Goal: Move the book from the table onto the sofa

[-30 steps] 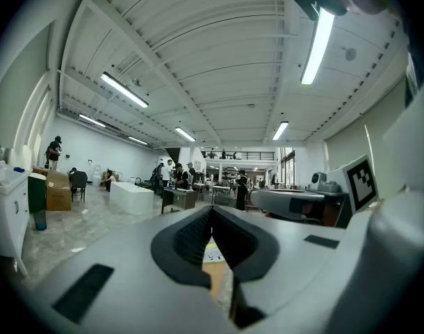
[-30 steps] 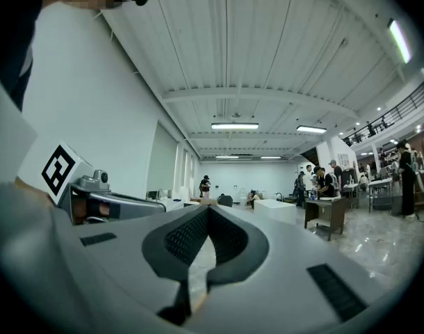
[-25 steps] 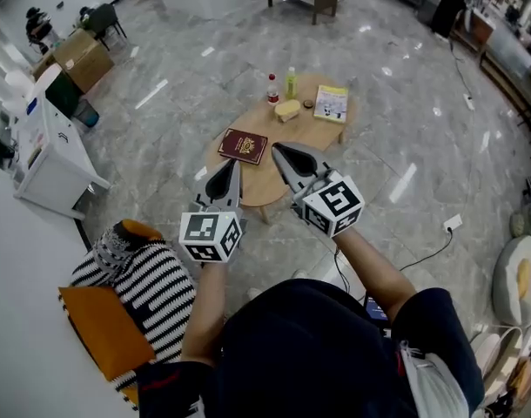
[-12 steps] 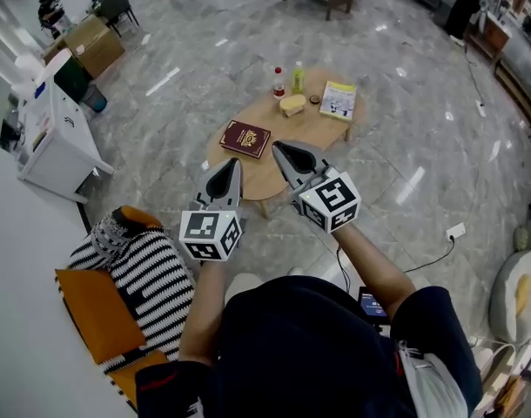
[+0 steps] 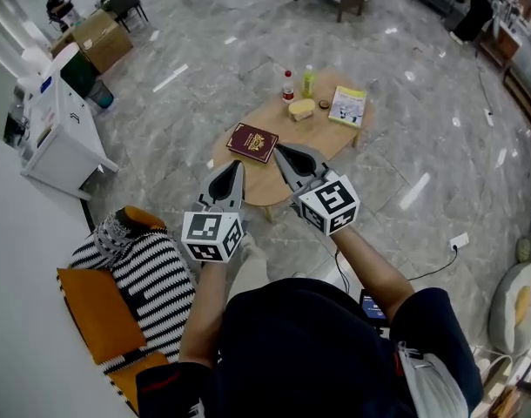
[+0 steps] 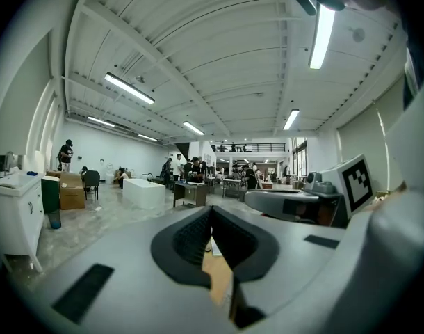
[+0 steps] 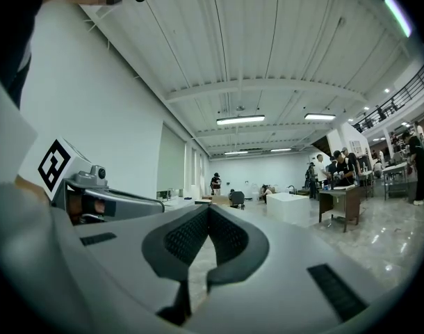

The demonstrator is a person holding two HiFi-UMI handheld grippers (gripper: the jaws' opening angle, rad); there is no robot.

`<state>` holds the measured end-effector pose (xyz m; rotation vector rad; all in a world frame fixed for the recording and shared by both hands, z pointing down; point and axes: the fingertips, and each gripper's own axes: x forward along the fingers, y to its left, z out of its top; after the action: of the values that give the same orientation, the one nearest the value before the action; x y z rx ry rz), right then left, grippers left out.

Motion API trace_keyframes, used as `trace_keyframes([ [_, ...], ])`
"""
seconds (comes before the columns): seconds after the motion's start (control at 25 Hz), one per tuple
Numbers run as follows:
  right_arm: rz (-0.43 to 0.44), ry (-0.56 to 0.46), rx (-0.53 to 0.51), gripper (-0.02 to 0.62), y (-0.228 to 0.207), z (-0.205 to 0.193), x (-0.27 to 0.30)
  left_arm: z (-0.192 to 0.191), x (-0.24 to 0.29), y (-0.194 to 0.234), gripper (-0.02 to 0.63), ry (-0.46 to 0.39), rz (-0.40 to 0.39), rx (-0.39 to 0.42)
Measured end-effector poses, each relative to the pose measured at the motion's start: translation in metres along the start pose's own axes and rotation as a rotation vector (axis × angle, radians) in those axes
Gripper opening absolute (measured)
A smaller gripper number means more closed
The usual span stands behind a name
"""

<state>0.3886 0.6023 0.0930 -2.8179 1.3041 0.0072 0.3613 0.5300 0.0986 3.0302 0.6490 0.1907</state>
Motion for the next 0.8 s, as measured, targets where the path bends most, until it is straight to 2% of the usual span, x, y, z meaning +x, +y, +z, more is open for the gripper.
trace_keyframes([
  [0.36,-0.024,0.008,0.001,0.008,-0.031,-0.005,0.075,0.001,0.055,0.064,0.017,0.014,-0.045,-0.008],
  [0.8,-0.048,0.012,-0.010,0.008,-0.069,0.008,0.190,0.031,0.124,0.170,0.017,0.012,-0.076,-0.007],
])
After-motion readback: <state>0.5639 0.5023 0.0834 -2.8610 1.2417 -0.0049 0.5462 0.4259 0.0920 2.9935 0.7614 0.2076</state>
